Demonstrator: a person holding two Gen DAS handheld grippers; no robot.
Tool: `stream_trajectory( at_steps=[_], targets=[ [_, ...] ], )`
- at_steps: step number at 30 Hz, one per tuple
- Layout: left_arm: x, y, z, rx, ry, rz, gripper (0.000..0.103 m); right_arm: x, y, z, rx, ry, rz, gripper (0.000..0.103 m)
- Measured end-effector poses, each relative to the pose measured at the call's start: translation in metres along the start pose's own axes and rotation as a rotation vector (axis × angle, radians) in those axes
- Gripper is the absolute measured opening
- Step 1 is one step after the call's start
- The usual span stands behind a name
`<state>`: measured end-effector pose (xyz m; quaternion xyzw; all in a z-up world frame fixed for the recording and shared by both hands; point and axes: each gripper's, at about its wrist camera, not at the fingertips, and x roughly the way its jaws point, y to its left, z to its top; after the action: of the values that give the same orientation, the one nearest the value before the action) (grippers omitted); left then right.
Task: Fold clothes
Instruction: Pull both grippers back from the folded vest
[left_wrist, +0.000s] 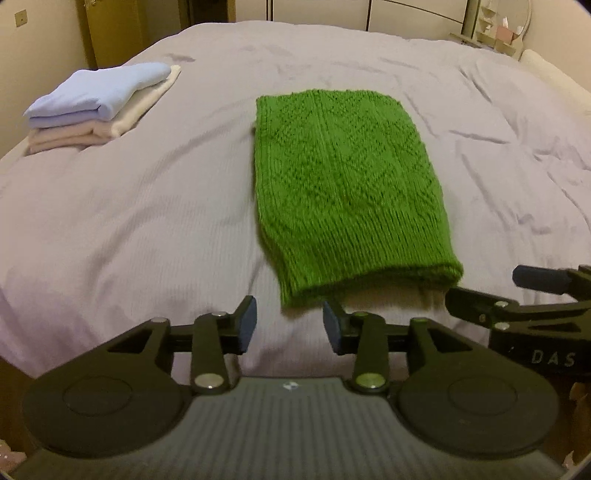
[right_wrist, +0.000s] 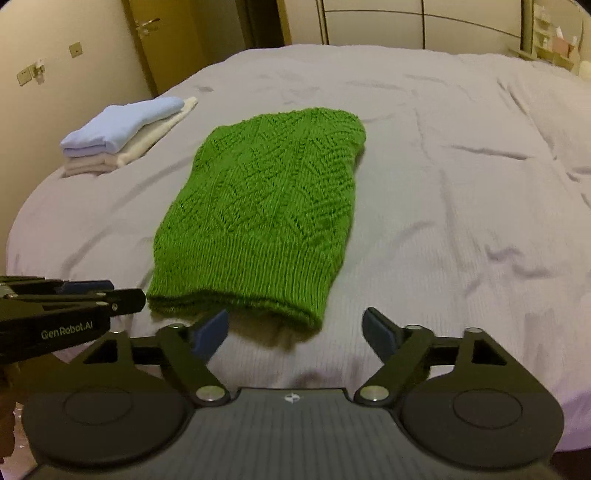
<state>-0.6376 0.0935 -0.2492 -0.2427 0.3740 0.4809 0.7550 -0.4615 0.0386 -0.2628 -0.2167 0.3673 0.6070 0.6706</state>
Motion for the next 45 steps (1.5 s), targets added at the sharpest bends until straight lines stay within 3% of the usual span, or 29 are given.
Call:
stream_trajectory(
  at_steps=[22,34,45],
  targets=[
    [-0.060,-0.018,-0.019,0.046,-0.073,0.012,0.047,-0.058,0.004,-0.025,0.039,-0.085,0.006,0.089],
    [-0.066,-0.018,-0.023,0.048,-0.064,0.043,0.050,-0.063,0.008,-0.025,0.031,-0.094,0.048,0.089],
    [-0.075,-0.013,-0.030,0.036,-0.060,0.107,0.061,-0.057,0.018,-0.023,0.006,-0.084,0.099,0.089]
  ],
)
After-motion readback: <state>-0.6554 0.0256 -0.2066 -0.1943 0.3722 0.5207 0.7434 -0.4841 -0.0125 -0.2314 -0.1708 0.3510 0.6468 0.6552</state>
